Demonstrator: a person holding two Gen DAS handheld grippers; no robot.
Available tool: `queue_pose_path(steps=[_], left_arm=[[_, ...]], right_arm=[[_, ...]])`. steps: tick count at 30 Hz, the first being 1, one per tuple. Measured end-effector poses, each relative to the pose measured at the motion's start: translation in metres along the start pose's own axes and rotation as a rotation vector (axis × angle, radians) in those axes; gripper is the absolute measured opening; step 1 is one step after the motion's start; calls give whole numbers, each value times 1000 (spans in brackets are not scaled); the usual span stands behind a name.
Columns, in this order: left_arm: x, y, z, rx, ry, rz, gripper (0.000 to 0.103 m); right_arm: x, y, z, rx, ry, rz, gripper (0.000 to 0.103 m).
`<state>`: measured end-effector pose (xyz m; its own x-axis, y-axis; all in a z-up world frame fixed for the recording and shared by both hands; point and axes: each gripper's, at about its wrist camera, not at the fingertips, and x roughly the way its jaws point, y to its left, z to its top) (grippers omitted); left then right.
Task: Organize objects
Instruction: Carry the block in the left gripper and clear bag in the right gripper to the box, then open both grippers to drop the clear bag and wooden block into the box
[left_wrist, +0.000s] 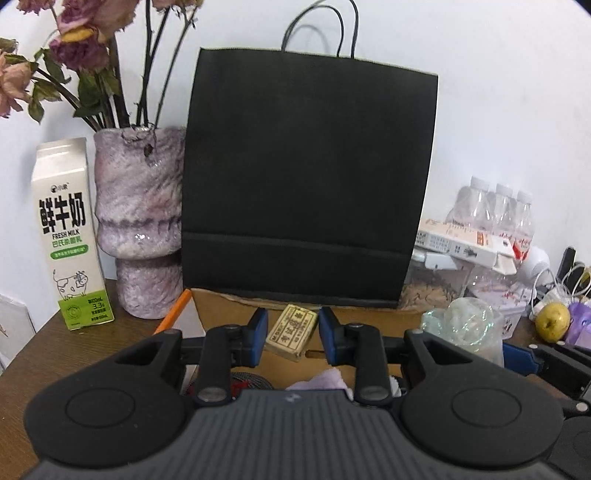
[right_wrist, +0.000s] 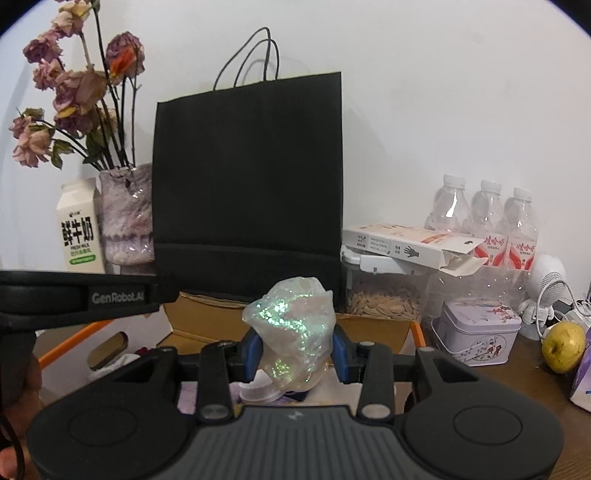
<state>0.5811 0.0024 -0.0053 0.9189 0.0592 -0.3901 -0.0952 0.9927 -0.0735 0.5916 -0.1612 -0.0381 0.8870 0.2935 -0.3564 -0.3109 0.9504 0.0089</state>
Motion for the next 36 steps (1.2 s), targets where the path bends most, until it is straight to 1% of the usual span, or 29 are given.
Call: queue_pose_path(steps=[5, 8, 10, 11, 12, 13, 14, 15, 16, 18, 19, 21, 30, 36], left_arm=[[2, -5, -6, 42, 8, 21, 31], [3, -3, -6, 36, 10, 37, 32], [3, -1, -6, 27, 6, 42, 39], [2, 0, -6, 27, 2, 44, 50], [1, 0, -6, 26, -6, 48, 69], [-1, 1, -5, 24, -17, 51, 80], [-2, 0, -5, 22, -27, 56, 99], [-4, 0, -5, 22, -44, 71, 103], [-7, -1, -5, 27, -68, 88, 103], [-10, -4, -6, 42, -89, 103, 103], [-11, -4, -5, 42, -91, 99, 103], [-11, -4, -5, 38, -93, 89, 103], [-15, 1, -9, 9, -105, 89, 103], [-22, 4, -13, 12, -112, 96, 103]], right_arm=[[4, -2, -4, -5, 22, -14, 39], [5, -2, -6, -10, 27, -22, 44], [5, -1, -7, -17, 28, -29, 48], [6, -1, -8, -19, 31, -31, 52], [7, -1, -9, -21, 35, -34, 62], [7, 0, -10, -24, 34, -39, 74], [8, 0, -10, -26, 31, -45, 80], [8, 0, -10, -27, 28, -50, 94], [8, 0, -10, -27, 27, -52, 103], [7, -1, -9, -25, 25, -55, 103], [7, -1, -9, -24, 25, -56, 103], [7, -1, -9, -24, 26, -64, 103], [3, -2, -10, -18, 14, -63, 103], [-2, -2, -12, -19, 4, -68, 103]])
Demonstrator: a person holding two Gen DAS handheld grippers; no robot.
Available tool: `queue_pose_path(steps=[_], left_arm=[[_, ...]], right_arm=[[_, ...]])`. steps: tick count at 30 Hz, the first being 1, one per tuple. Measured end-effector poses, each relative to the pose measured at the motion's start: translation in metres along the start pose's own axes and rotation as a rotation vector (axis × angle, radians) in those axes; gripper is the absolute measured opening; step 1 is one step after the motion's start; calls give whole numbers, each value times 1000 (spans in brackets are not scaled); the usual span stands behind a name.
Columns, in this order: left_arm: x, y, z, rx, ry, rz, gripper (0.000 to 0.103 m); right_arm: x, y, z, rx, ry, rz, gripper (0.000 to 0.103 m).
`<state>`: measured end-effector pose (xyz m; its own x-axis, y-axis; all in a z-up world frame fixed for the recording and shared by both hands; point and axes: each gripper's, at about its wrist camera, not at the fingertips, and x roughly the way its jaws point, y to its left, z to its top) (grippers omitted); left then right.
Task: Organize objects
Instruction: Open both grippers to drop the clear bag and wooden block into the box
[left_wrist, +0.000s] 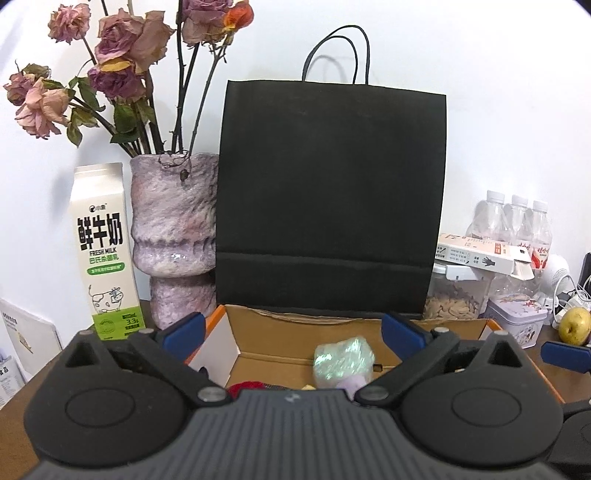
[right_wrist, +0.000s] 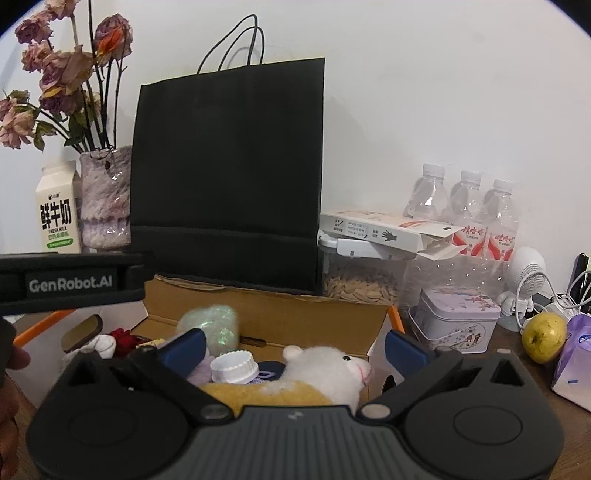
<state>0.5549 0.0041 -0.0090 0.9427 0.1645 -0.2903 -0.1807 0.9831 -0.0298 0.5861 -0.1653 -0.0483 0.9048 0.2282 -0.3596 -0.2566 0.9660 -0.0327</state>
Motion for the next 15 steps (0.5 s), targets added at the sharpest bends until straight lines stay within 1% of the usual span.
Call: queue_pose_path(steps=[5, 15], left_arm=[[-8, 7, -3, -20, -3, -7, 103], [-39, 14, -13, -15, -53, -5, 103]], right_arm=[[-10, 0, -5, -9, -11, -2, 103], [-39, 5, -15, -28, -61, 10, 103]])
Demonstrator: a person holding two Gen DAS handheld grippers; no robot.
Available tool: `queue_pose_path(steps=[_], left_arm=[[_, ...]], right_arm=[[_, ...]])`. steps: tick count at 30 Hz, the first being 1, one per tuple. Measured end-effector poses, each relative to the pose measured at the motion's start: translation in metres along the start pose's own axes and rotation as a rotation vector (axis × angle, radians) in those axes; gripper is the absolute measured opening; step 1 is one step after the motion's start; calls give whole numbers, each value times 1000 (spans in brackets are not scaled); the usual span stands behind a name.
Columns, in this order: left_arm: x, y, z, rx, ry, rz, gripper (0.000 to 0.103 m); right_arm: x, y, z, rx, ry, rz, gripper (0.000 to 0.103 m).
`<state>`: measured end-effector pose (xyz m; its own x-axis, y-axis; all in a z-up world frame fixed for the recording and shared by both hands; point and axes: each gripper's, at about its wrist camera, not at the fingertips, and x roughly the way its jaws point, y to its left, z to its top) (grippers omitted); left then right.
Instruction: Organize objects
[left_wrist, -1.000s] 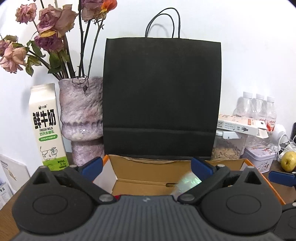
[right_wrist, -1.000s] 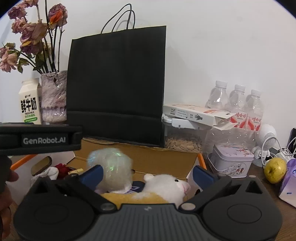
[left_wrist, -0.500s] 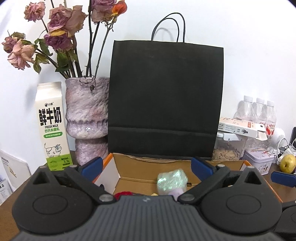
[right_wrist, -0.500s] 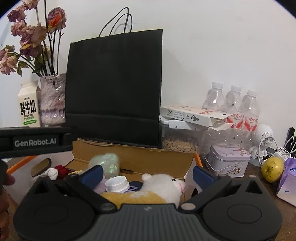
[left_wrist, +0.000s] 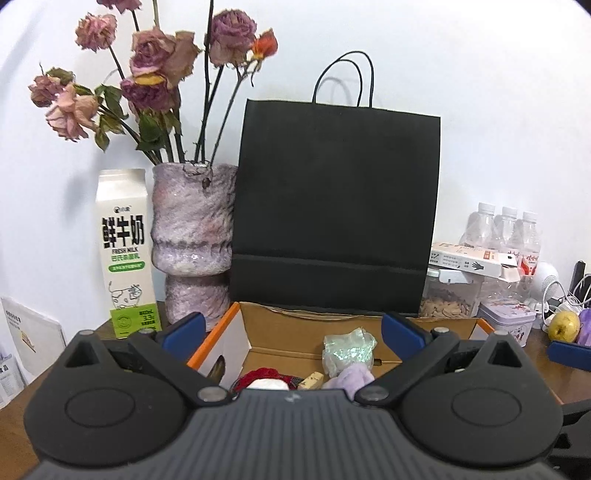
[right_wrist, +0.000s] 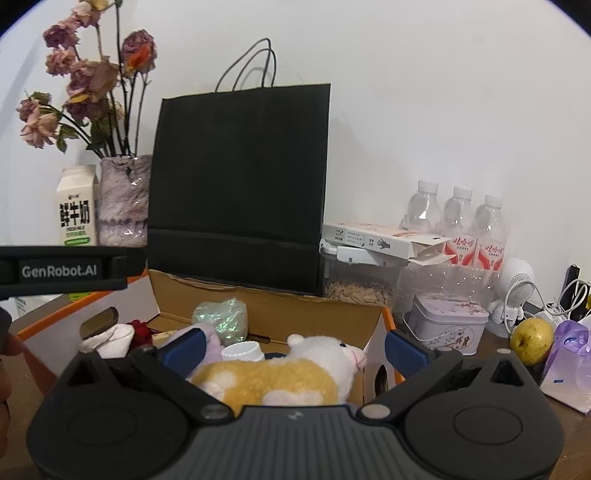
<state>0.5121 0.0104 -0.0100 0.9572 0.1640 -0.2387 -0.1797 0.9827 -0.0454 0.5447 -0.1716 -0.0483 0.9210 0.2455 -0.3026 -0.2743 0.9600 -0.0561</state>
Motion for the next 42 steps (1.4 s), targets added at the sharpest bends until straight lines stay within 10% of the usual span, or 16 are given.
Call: queue_pose_path(steps=[42], left_arm=[[-201, 35, -49, 38, 93, -159, 103]], right_arm=[[-211, 46, -49, -5, -11, 68, 103]])
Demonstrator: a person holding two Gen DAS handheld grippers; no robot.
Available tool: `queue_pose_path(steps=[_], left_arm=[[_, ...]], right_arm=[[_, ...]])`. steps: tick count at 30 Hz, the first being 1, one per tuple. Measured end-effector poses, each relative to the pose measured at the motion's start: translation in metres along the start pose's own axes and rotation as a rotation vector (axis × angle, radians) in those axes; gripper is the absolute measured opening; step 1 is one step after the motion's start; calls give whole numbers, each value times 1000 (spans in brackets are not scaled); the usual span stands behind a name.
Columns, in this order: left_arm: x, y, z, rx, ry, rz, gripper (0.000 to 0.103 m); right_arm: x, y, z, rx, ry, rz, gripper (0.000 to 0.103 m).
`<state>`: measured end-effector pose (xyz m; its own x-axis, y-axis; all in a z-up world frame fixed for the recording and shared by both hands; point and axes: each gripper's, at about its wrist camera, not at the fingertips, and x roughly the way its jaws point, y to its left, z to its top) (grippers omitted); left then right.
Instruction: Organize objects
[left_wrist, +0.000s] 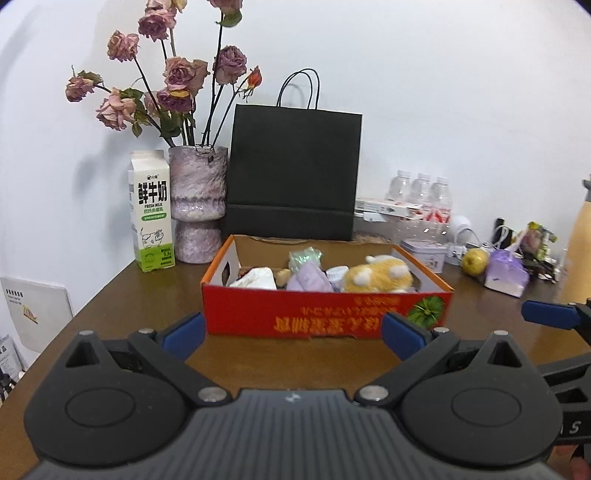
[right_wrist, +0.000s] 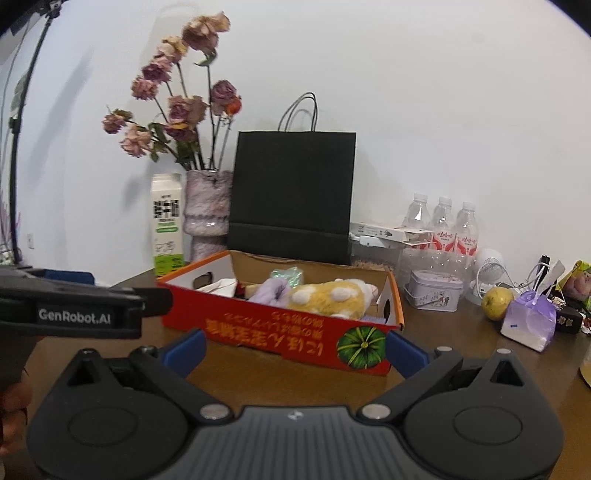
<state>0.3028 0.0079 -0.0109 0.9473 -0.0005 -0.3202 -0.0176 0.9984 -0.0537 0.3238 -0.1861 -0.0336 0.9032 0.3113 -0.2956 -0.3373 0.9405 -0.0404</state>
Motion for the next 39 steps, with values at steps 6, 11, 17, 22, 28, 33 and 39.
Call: queue_pose_path(steps=[6, 11, 17, 22, 28, 33, 39], left_arm=[[-53, 0, -10, 12, 23, 34, 103], [-88, 4, -19, 0, 77, 59, 103], [-130, 4, -33, 11, 112, 68, 103], [-155, 6, -41, 17, 118, 84, 103], [-169, 8, -45, 21, 111, 94, 103], [-171, 6, -44, 30, 105, 90, 103], [-171, 3, -46, 37, 111, 89, 103]], right_arm=[[-45, 8, -4, 25, 37, 27, 103], [-86, 11, -10, 54, 65, 44, 103], [-126, 16, -17, 55, 90, 31, 103], [-147, 22, -25, 63, 102, 41, 103], [-157, 26, -29, 65, 112, 38, 103], [-159, 26, -30, 63, 111, 40, 103], [-162, 27, -31, 63, 109, 39, 103]])
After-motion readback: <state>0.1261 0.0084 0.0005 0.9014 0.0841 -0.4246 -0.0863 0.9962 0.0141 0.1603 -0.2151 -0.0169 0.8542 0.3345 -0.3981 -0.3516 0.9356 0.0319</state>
